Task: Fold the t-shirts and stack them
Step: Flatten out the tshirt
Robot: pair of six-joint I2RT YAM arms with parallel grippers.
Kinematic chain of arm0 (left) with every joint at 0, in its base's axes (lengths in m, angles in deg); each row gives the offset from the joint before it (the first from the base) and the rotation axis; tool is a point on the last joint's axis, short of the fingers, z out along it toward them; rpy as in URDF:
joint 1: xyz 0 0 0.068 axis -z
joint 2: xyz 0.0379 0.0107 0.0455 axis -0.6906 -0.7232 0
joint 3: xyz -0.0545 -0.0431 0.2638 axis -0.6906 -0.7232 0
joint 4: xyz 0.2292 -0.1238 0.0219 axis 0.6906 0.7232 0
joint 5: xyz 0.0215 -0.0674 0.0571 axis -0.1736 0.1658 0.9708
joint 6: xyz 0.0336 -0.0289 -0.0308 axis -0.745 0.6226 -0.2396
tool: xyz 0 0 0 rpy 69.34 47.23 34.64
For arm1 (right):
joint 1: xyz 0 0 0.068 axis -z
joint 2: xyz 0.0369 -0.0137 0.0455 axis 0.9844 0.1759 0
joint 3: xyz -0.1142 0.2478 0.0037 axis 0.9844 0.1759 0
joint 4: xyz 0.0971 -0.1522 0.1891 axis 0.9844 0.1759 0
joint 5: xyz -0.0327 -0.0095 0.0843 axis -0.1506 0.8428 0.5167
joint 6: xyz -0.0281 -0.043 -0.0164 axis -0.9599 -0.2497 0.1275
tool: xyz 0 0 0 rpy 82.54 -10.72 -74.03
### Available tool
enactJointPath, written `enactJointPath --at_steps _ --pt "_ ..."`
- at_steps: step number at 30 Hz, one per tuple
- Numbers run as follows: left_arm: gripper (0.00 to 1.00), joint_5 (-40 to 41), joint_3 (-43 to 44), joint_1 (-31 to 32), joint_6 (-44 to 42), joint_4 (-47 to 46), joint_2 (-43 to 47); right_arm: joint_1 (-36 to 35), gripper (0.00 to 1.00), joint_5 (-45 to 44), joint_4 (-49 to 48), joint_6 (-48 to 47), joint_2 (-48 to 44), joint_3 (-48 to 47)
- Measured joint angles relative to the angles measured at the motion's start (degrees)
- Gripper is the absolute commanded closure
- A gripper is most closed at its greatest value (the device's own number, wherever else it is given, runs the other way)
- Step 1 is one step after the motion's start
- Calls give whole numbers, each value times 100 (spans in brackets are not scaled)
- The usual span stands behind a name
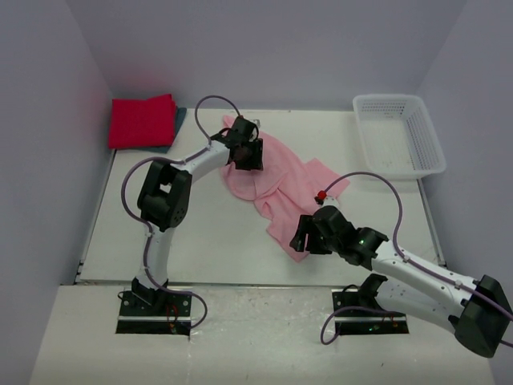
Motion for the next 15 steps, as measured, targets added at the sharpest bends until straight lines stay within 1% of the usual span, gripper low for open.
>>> enactJointPath --at_steps 8,15 --pt "51 -343 -4 -79 2 -221 -57 -7 36 0 9 15 55 0" --pt "51 -295 -17 -173 9 -232 -177 -28 37 -20 109 39 -83 0"
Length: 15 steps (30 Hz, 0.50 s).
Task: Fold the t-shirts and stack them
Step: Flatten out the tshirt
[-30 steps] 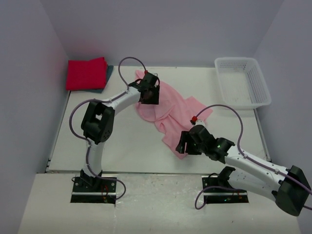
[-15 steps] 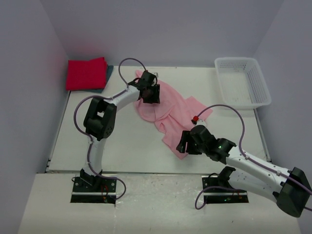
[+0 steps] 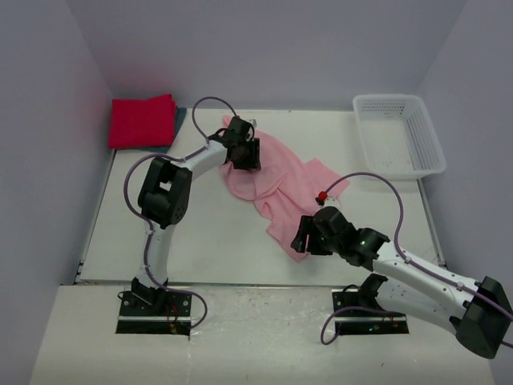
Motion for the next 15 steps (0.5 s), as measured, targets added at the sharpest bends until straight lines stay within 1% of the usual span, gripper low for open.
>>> enactJointPath --at_steps 8,11,14,15 --pt "51 96 -127 -11 0 -28 0 -13 38 11 -15 4 79 0" --pt "54 -2 -140 -13 24 -81 -2 -22 38 7 -11 20 81 0" --pt "63 -87 -155 -13 63 -162 -9 -22 38 2 -9 26 76 0" --pt "67 -109 -162 -13 68 -186 -11 -26 38 2 -9 33 74 0"
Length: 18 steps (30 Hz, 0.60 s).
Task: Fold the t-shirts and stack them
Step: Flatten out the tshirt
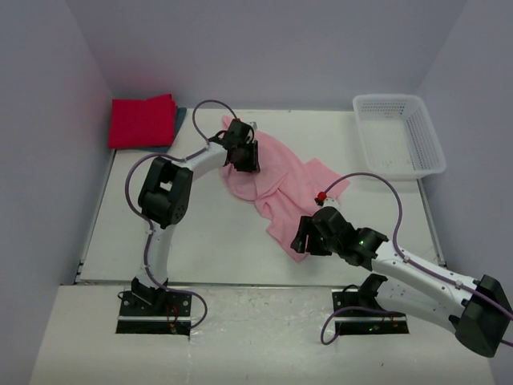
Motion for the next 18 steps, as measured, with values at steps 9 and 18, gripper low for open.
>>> enactJointPath --at_steps 9,18 --pt "68 -140 -11 0 33 -103 -11 -15 39 0 -28 11 127 2" --pt "66 -149 -11 0 33 -111 -11 -55 39 7 -66 31 234 2"
